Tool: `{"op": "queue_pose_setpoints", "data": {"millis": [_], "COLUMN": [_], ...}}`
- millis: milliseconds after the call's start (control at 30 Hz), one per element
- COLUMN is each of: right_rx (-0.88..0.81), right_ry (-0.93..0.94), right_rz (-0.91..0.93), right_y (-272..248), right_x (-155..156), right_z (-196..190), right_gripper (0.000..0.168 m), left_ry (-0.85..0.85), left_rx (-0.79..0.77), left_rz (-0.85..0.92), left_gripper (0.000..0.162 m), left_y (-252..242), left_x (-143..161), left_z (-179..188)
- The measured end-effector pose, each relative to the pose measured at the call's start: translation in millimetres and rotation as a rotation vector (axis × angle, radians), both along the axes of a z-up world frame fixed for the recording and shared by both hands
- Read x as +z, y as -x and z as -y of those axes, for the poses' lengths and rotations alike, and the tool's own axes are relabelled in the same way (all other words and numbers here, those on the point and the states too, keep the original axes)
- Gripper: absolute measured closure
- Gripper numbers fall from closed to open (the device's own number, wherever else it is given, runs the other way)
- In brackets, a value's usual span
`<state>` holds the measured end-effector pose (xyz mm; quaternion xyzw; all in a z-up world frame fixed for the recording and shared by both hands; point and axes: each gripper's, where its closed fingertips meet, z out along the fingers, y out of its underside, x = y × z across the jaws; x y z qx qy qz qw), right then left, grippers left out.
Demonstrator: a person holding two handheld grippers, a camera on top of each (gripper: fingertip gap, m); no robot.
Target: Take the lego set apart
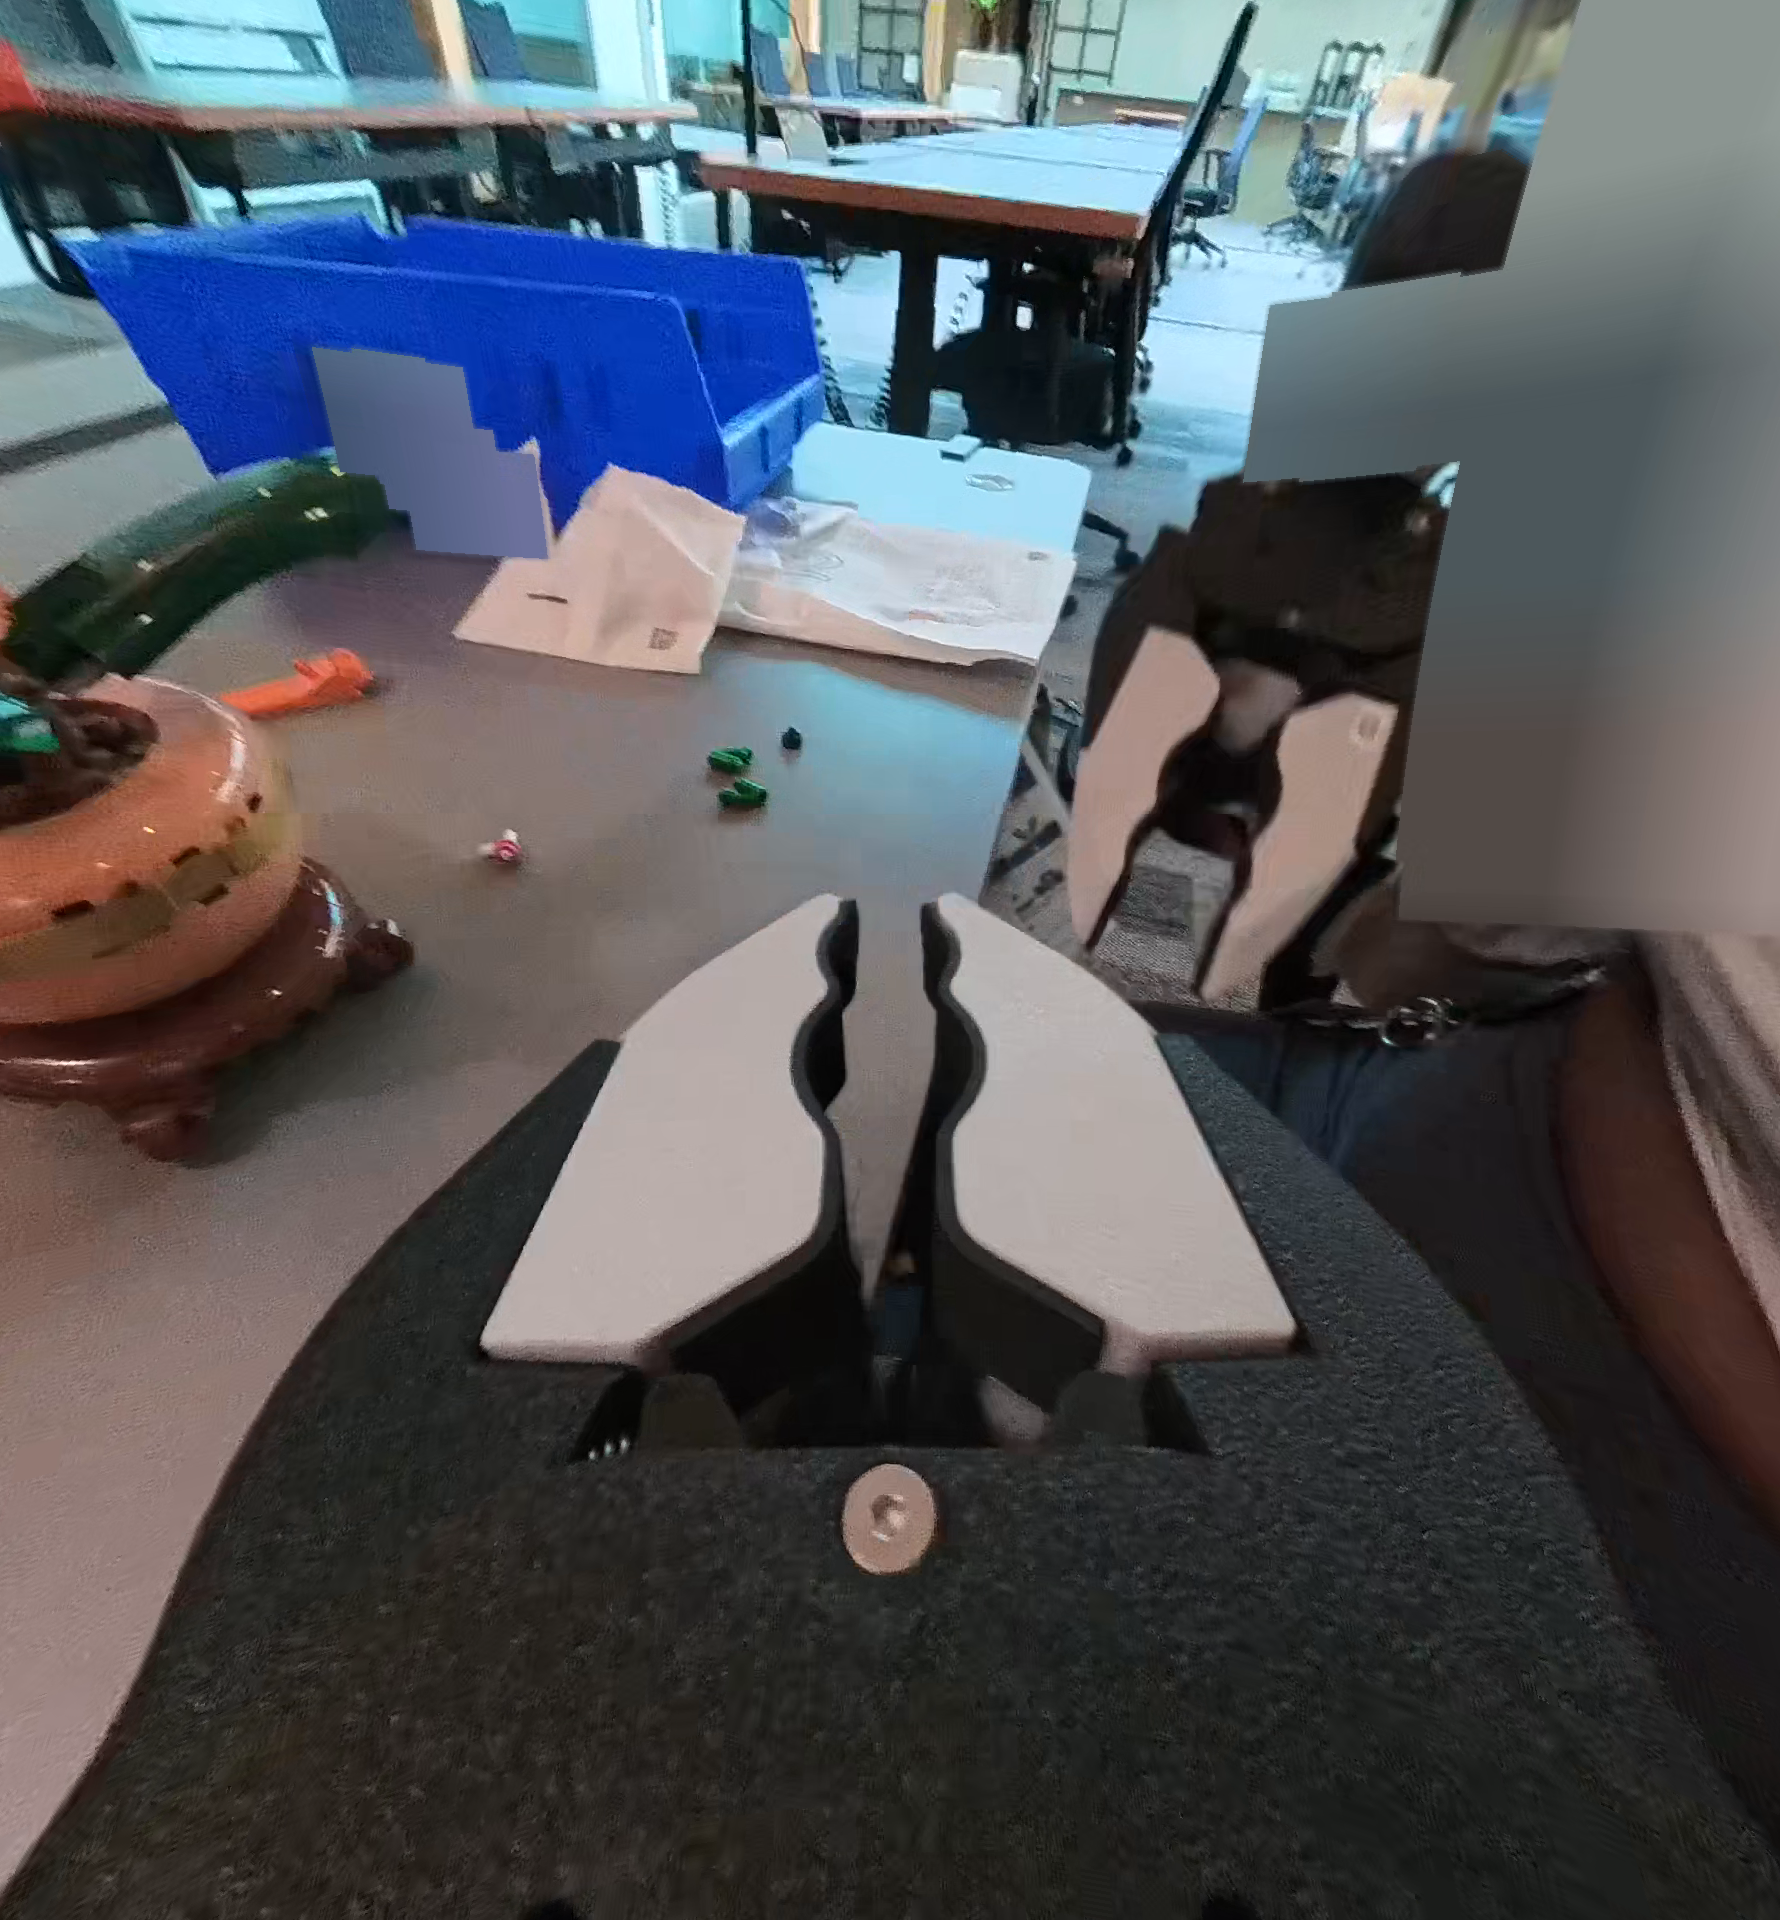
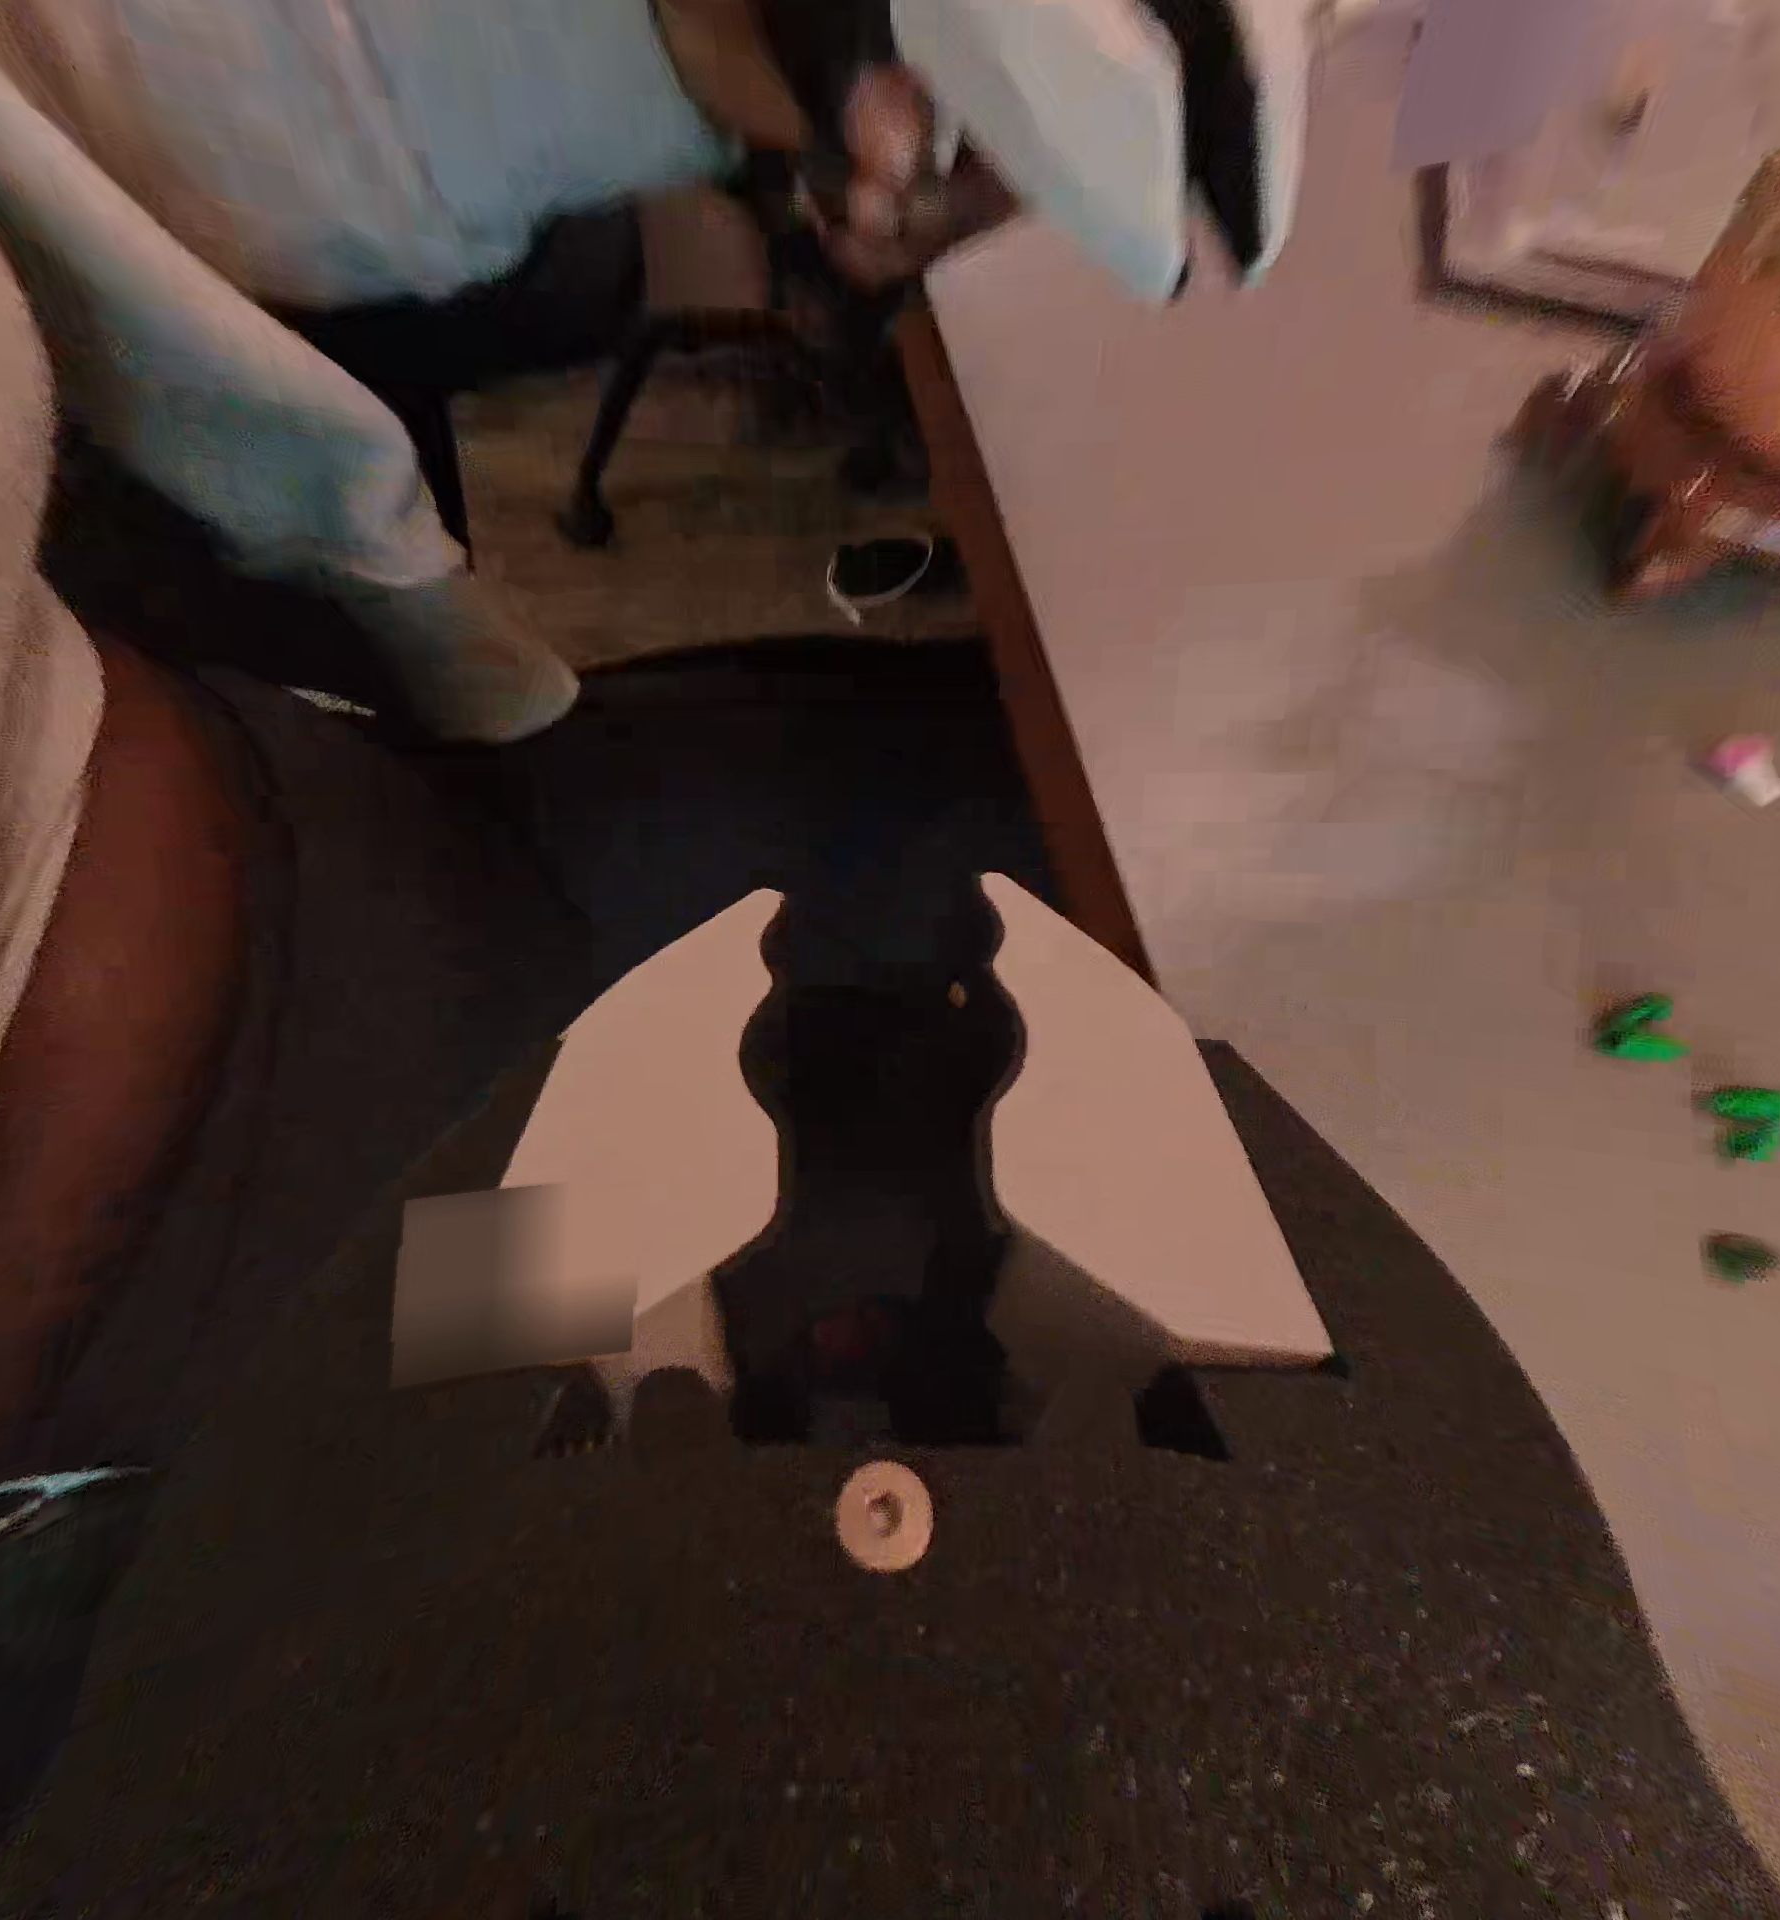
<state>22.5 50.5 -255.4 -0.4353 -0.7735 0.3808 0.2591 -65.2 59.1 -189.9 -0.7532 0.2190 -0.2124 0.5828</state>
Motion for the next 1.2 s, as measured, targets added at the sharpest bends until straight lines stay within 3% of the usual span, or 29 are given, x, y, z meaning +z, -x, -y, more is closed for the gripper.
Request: {"op": "queue_pose_setpoints", "data": {"millis": [33,100,200,333,467,567,700,867,1000,1133,1200], "right_rx": [-0.043,-0.149,-0.253,-0.186,-0.065,0.045,-0.026,-0.099,-0.164,-0.091,-0.096], "right_ry": [0.028,0.039,-0.167,-0.400,-0.562,-0.571,-0.407,-0.011,0.044,-0.026,-0.046], "right_rz": [0.082,0.165,0.222,0.246,0.477,0.503,0.189,-0.310,-0.621,-0.746,-0.753], "right_y": [-0.4,7.3,21.5,44.4,45.8,49.3,49.5,37.4,36.6,39.9,42.3], "right_x": [-19.8,-60.1,-111.7,-136.5,-175.8,-181.6,-135.2,-8.8,73.5,102.9,105.1], "right_z": [4.9,9.6,-2.3,-8.1,-19.2,-14.1,-0.7,24.9,8.6,7.2,-0.5], "right_gripper": [0.124,0.124,0.124,0.130,0.136,0.145,0.153,0.158,0.157,0.157,0.157], "left_ry": [-0.039,-0.081,-0.125,-0.158,-0.208,-0.243,-0.230,-0.133,0.005,0.123,0.160], "left_rx": [0.017,0.016,0.053,0.026,0.040,0.053,0.074,-0.012,-0.162,-0.354,-0.386], "left_rz": [-0.003,-0.002,-0.018,-0.022,-0.080,-0.060,-0.010,0.180,0.425,0.739,0.801], "left_gripper": [0.150,0.150,0.150,0.150,0.150,0.150,0.149,0.146,0.138,0.130,0.130], "left_y": [1.6,0.6,5.2,1.8,5.9,10.2,19.3,7.1,-21.7,-52.6,-58.9], "left_x": [4.4,9.3,9.5,11.2,15.9,21.1,20.2,18.5,22.1,34.6,33.5], "left_z": [-2.1,-2.3,-3.2,3.1,8.3,10.7,10.5,11.4,13.8,16.7,13.6]}}
